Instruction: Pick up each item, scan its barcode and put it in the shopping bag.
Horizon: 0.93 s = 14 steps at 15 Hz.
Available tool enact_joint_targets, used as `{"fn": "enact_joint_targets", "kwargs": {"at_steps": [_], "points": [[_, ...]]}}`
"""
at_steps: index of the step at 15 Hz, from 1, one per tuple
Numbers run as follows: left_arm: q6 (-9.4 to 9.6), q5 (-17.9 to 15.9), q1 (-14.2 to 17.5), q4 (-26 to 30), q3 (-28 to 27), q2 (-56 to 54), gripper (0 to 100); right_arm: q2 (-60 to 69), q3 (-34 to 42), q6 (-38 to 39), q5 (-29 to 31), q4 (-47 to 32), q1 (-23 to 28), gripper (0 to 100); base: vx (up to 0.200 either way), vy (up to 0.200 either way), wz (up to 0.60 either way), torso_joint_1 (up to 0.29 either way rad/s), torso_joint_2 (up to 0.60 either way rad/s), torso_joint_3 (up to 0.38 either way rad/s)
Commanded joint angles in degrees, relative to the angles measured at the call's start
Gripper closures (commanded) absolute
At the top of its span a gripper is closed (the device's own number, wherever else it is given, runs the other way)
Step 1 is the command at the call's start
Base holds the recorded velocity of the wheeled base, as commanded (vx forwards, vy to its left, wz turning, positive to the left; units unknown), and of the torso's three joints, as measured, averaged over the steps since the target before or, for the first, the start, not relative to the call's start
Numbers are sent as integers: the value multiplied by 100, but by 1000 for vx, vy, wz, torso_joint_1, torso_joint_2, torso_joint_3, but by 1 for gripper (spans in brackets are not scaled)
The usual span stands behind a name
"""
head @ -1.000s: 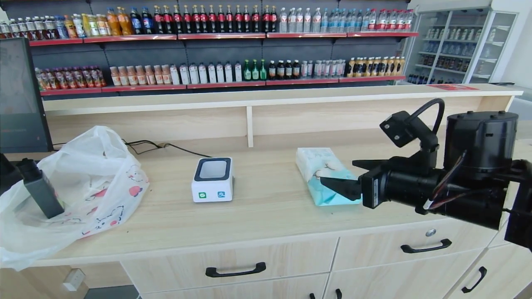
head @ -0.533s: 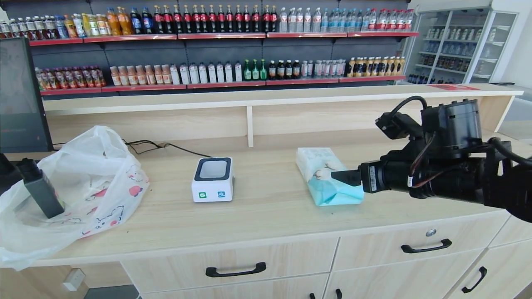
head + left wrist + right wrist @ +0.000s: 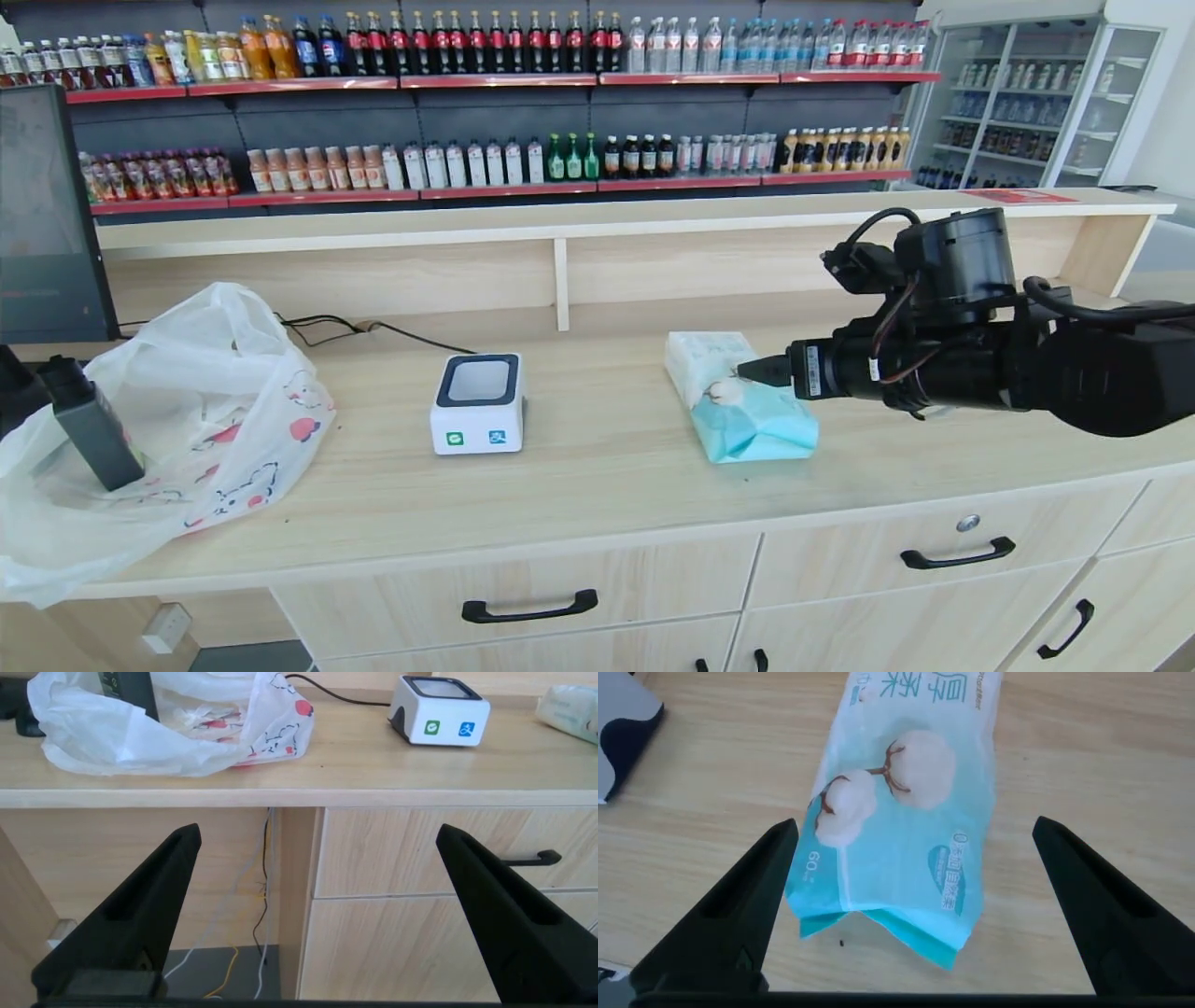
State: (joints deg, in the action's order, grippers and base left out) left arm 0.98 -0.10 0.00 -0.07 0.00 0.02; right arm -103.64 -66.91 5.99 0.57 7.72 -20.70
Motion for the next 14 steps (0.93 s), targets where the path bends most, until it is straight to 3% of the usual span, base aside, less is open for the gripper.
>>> {"fn": "enact_joint_targets", "kwargs": {"at_steps": [1,8,14], "points": [[-1,1,0,-1,0,-2,0,-253,152,8,4,195,84,0,0,0,0,0,0,0],[-1,1,0,-1,0,-2,0,-393,240,-36,-172,573,84,0,0,0,0,0,0,0],[-1,1,0,-1,0,-2,0,-789,363,-54,-356,1355,-39,0,0,0,0,0,0,0]]}}
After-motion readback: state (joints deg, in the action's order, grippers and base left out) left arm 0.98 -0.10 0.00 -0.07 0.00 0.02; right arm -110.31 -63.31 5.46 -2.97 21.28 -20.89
